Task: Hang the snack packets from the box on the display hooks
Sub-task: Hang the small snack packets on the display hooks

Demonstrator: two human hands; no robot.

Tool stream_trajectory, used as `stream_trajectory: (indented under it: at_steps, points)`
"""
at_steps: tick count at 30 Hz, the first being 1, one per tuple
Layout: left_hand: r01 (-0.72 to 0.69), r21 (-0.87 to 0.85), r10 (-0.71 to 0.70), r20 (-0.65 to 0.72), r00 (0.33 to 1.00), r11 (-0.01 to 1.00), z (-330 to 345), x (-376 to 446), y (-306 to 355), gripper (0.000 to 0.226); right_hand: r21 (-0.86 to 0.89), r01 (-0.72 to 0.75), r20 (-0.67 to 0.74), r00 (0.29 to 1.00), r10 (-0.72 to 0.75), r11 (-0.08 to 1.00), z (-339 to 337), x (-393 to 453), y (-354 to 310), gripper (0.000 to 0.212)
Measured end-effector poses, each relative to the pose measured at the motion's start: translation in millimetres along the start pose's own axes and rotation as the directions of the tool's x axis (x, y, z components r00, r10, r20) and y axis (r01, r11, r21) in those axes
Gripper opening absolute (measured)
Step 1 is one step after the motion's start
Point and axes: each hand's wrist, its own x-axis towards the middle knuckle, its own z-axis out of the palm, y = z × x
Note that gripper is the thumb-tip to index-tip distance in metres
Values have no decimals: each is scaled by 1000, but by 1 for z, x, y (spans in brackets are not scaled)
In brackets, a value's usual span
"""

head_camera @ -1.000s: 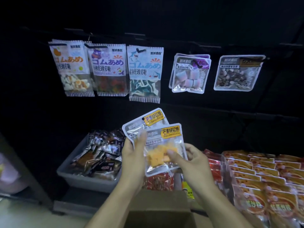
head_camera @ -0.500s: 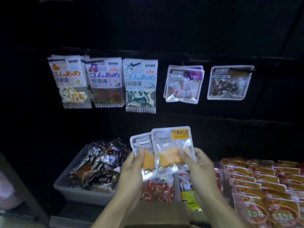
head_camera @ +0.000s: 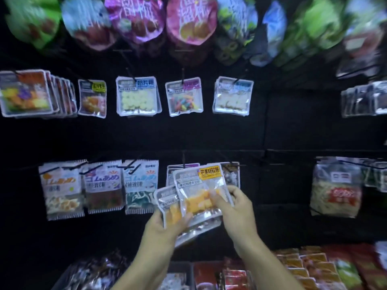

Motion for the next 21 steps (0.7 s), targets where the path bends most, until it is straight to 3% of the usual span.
stream_trajectory:
  at_steps: [6, 12, 15, 17, 21]
  points:
    - [-44, 40, 41, 68, 997, 998, 27, 9, 41, 32, -40, 38, 41, 998, -36, 998, -35, 15, -58, 16]
    - [-53, 79, 56, -34, 998, 995, 22, 2, 60, 28, -106, 44, 213, 977, -21, 993, -46, 23, -87, 15]
    - [-31, 85, 35, -50, 998, 996, 12, 0, 62, 25, -73, 65, 234, 971, -47, 995, -38, 21, -93, 14]
    - [-17, 92, 27, -102, 994, 996, 8, -1, 66, 24, -16, 57, 173, 983, -53, 998, -32, 28, -96, 12]
    - [-19, 119, 30, -93, 995, 993, 16, 1, 79, 21, 142, 100, -146, 986, -79, 985, -46, 77, -103, 7]
